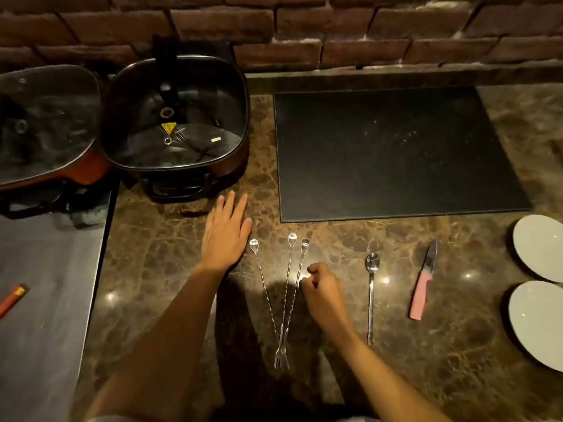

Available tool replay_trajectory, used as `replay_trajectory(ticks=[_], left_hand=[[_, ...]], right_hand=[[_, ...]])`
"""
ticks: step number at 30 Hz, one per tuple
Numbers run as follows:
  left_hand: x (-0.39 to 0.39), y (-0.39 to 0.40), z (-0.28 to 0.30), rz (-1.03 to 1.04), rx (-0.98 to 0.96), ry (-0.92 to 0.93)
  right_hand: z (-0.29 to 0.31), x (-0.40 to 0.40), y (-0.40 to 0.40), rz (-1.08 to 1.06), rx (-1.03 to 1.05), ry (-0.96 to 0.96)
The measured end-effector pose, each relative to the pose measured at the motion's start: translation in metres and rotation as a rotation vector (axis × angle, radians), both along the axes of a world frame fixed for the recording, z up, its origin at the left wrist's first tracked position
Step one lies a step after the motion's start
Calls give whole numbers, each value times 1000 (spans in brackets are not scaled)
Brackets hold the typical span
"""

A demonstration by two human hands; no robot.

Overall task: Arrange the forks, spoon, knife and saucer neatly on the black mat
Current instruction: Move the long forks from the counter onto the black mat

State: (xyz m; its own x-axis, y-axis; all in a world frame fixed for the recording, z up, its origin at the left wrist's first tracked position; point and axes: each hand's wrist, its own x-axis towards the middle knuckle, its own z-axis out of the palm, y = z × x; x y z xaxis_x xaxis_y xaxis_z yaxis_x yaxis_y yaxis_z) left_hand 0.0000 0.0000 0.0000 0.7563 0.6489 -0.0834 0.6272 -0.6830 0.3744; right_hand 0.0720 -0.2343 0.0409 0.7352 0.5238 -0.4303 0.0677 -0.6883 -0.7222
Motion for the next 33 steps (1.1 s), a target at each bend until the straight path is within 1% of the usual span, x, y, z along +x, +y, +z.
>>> replay_trajectory(ticks=[3,4,6,10,14,20,25,29,31,33], left_hand=[[16,15,-12,-119,75,50],[21,19,-14,-148,86,67],[29,30,-18,-193,124,77],[45,46,-20,-269,176,122],[53,51,-21,-297,156,152],[62,58,-24,-314,117,183],[63,60,-26,-309,107,163],[66,58,-29,-303,116,148],[71,58,-29,-296,127,133],[76,58,-30,-289,137,121]], right_hand=[[-10,-10,5,19,-1,-69],[-9,-15,7,14,-54,-80],[-11,-18,11,-14,-91,-112],[-8,-19,17,9,-207,-157],[-6,-21,23,45,-279,-174],[-3,-23,25,78,-265,-199],[-1,-27,24,109,-333,-156],[2,-23,26,88,-358,-113],[5,-20,26,115,-353,-131],[9,-11,26,102,-301,-140]])
